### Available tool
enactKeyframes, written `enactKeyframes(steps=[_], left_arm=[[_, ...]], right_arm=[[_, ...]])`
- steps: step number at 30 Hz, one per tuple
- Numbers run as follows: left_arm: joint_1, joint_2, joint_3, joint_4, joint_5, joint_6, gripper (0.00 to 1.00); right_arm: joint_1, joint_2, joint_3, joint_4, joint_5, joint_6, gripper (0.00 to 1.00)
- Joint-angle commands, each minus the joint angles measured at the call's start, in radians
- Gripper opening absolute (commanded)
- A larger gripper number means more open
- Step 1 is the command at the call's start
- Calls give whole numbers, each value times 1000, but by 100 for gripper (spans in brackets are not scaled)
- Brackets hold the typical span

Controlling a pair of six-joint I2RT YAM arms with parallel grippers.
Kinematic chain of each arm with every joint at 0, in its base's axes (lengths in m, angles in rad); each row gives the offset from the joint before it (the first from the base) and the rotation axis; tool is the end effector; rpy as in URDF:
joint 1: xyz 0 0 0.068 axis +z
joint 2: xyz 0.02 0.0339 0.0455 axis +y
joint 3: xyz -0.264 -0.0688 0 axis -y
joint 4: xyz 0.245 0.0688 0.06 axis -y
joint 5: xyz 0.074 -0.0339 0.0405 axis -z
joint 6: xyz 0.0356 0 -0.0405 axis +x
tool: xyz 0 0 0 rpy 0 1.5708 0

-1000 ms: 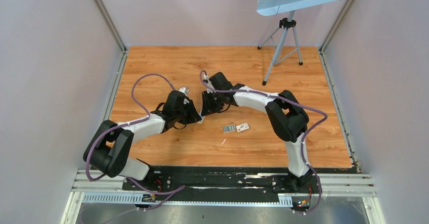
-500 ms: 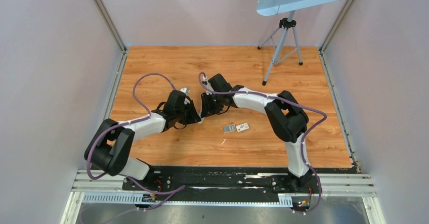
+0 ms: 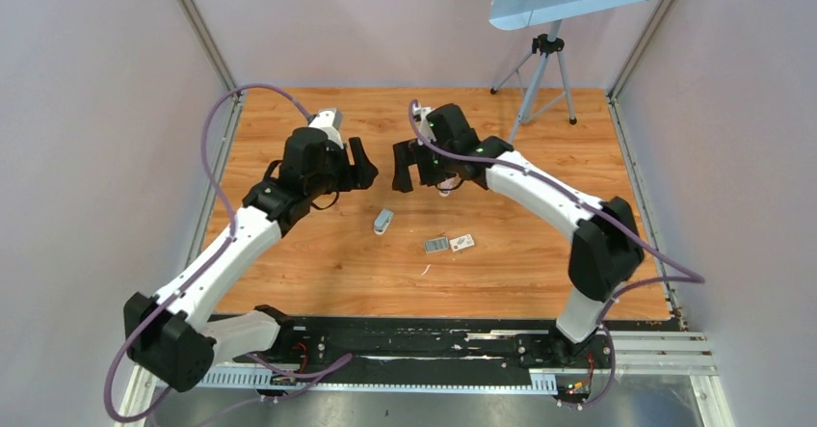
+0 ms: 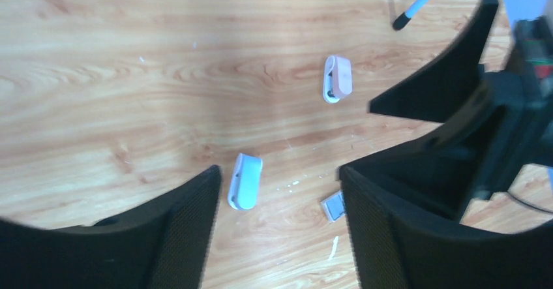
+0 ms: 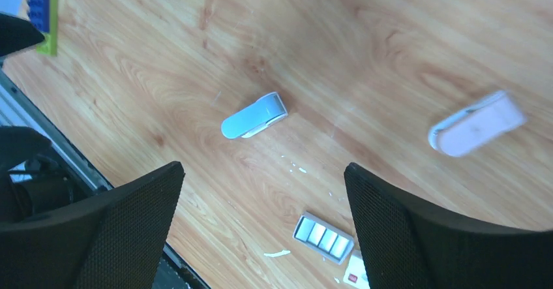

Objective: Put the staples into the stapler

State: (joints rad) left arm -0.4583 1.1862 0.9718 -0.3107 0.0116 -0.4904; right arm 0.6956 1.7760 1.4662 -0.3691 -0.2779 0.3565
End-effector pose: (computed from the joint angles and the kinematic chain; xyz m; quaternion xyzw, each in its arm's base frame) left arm 0.2401 -0.1189 0.3098 -0.0110 0.8663 -0.2325 0.4419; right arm 0.3082 0.2700 0.2864 -0.2097 0.8706 0.3225 0.3067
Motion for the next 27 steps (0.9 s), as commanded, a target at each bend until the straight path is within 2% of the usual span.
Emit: enactKeyframes(steps=[1, 3, 4, 11, 18, 22, 27], left_arm=[[6, -108, 63, -139, -57, 79, 77], [6, -158, 81, -160, -64, 96, 98], [6, -184, 89, -168, -65, 100, 100], [6, -367, 86, -172, -55, 115, 100], [6, -534, -31, -144, -30, 125, 100], [6, -614, -133, -95, -19, 94, 100], [6, -657, -190, -75, 17, 71, 100]], right_arm=[[-11, -172, -52, -89, 112, -78, 100], [-11, -269, -109, -90, 148, -92, 100], [-11, -313, -134, -90, 174, -92, 100], [-11, -599, -342, -92, 371, -74, 100], [-10, -863, -481, -102, 464, -36, 100], [-11, -960, -514, -104, 477, -15, 100], [-11, -1008, -542, -103, 489, 1, 100]])
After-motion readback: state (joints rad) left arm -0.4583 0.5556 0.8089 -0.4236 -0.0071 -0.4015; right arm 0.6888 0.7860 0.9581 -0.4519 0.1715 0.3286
